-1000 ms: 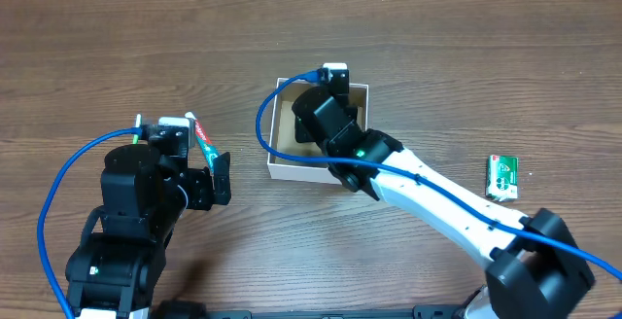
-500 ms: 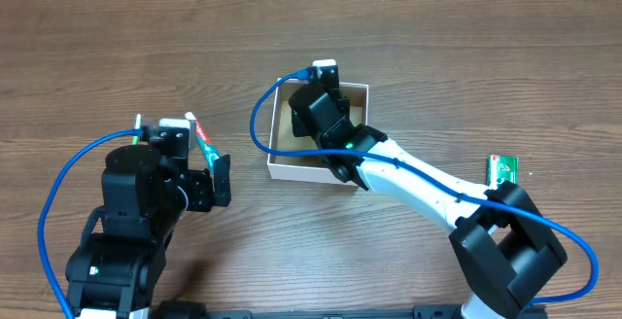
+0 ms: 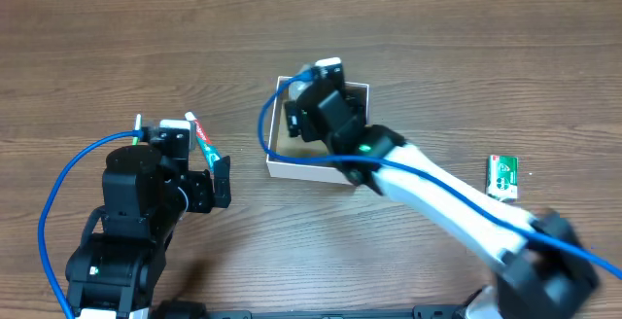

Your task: Pack container

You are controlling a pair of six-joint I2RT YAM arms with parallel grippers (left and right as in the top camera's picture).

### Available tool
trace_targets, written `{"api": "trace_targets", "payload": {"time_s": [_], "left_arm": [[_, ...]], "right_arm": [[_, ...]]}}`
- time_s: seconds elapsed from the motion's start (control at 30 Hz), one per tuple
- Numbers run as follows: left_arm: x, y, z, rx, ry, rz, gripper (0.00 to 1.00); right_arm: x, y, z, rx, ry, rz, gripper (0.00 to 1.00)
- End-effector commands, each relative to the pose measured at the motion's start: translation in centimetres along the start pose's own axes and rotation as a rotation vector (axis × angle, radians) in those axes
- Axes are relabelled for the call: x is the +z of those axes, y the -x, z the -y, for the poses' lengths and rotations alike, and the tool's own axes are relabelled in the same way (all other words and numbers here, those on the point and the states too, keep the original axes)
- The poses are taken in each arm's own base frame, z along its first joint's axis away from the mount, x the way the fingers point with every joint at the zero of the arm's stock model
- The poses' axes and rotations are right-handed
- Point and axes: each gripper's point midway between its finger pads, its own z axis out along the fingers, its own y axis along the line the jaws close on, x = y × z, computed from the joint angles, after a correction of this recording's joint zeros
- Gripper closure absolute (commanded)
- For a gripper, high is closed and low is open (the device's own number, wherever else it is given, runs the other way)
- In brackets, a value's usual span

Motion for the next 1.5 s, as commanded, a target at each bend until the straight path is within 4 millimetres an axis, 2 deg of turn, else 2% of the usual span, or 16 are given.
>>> {"api": "trace_targets", "payload": {"time_s": [0.0, 0.03, 0.07, 0.17, 0.23, 0.27, 0.37, 0.5, 0.57, 0.67, 0.77, 0.9, 1.07, 1.17, 1.33, 1.47], "left_arm": [[-0.5, 1.0, 0.2, -0.004, -0.013, 0.027, 0.0], [-0.5, 1.0, 0.2, -0.004, -0.013, 0.027, 0.0], [-0.5, 1.0, 0.2, -0.004, -0.013, 0.026, 0.0], [-0.5, 1.0, 0.2, -0.004, -0.013, 0.027, 0.0], [-0.5, 1.0, 0.2, -0.004, -0.013, 0.026, 0.0], [-0.5, 1.0, 0.2, -0.004, -0.013, 0.026, 0.0], [-0.5, 0.7, 0.2, -0.005, -0.013, 0.015, 0.0], [-0.5, 0.6, 0.2, -0.005, -0.012, 0.012, 0.0], [-0.5, 0.6, 0.2, -0.005, -0.012, 0.011, 0.0], [-0.5, 0.6, 0.2, -0.005, -0.012, 0.011, 0.0], [-0.5, 0.4, 0.2, -0.006, -0.011, 0.002, 0.0], [-0.5, 0.2, 0.2, -0.006, -0.011, -0.005, 0.0], [-0.5, 0.0, 0.2, -0.007, -0.01, -0.015, 0.0], [-0.5, -0.3, 0.1, -0.007, -0.009, -0.025, 0.0], [-0.5, -0.8, 0.1, -0.008, -0.008, -0.046, 0.0], [-0.5, -0.9, 0.1, -0.008, -0.007, -0.048, 0.0]], "right_arm": [[-10.6, 7.5, 7.0, 0.159, -0.133, 0.229, 0.0], [-12.6, 7.6, 9.7, 0.238, -0.17, 0.235, 0.0], [-15.4, 6.4, 15.0, 0.392, -0.261, 0.213, 0.0], [-18.5, 1.0, 25.5, 0.68, -0.494, 0.076, 0.0], [-18.6, -1.8, 29.1, 0.756, -0.569, -0.017, 0.0], [-17.8, -3.6, 30.9, 0.784, -0.583, -0.091, 0.0], [-14.3, -8.9, 33.9, 0.801, -0.584, -0.321, 0.0], [-9.3, -14.6, 35.7, 0.719, -0.577, -0.59, 0.0], [-7.2, -16.3, 35.6, 0.674, -0.52, -0.674, 0.0], [-5.4, -19.2, 34.9, 0.694, -0.477, -0.784, 0.0], [-3.7, -19.9, 33.6, 0.677, -0.349, -0.814, 0.0], [-3.3, -21.1, 33.8, 0.698, -0.346, -0.846, 0.0], [-3.0, -21.9, 32.9, 0.74, -0.286, -0.859, 0.01], [-3.0, -21.9, 32.9, 0.74, -0.286, -0.86, 0.25], [-3.0, -21.9, 32.9, 0.74, -0.286, -0.86, 0.46], [-3.0, -21.9, 32.9, 0.741, -0.286, -0.861, 0.59]]}}
